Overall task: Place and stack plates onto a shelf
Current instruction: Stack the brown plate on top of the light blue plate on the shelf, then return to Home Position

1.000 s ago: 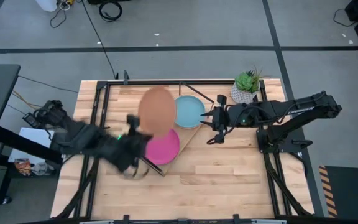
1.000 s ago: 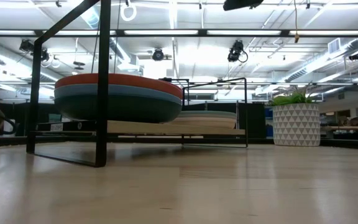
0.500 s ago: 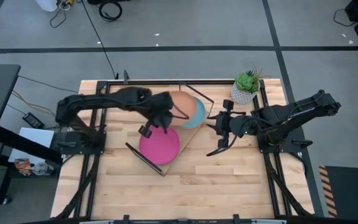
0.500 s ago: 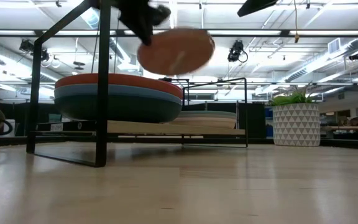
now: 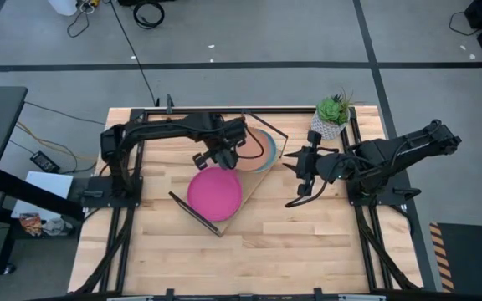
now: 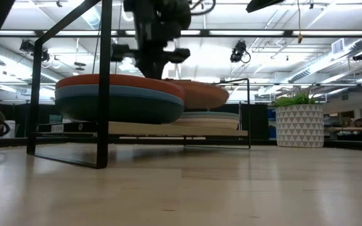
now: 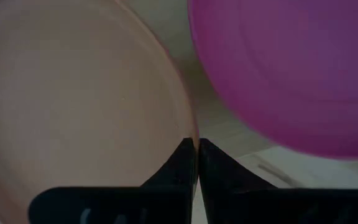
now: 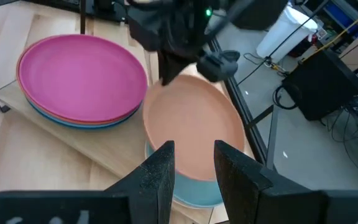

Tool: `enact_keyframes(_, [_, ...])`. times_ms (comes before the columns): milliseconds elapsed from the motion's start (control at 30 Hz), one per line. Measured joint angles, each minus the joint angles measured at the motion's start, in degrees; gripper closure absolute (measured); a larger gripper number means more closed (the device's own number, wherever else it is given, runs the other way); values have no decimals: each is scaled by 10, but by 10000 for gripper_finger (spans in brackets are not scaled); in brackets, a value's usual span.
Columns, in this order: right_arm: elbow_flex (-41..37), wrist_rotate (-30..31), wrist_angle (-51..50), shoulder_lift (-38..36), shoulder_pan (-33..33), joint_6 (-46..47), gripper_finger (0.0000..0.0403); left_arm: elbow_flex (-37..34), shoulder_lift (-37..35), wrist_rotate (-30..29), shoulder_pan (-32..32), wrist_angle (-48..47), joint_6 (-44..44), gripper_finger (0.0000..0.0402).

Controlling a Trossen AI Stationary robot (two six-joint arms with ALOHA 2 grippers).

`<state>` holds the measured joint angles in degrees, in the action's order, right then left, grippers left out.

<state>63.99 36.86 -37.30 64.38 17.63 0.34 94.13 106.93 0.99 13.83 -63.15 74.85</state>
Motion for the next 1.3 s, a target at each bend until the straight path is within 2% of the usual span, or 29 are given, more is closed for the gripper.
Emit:
enact_keyframes(367, [0, -1, -1, 0, 0, 13, 284, 0, 49, 0, 15, 64, 18, 375])
enact_keyframes(567, [0, -3, -1, 1, 0, 17, 284, 0, 51, 19, 15, 101, -46, 323])
enact_keyframes(733, [0, -3, -1, 1, 0, 25, 284, 0, 50, 21, 13, 88, -114, 272])
enact_keyframes(867, [0, -3, -4, 1, 0, 27, 284, 2, 33, 26, 13, 58, -158, 254])
enact_keyframes(933, [0, -3, -13, 1, 0, 32, 284, 3, 11, 65, 16, 56, -183, 258])
enact_keyframes(1067, [-12, 9, -16, 0, 4, 55, 284, 2, -43, 185, 30, 58, -232, 292])
enact_keyframes(1300, [-125, 21, 84, -24, 14, 55, 284, 1, -121, 239, 35, 36, -268, 375])
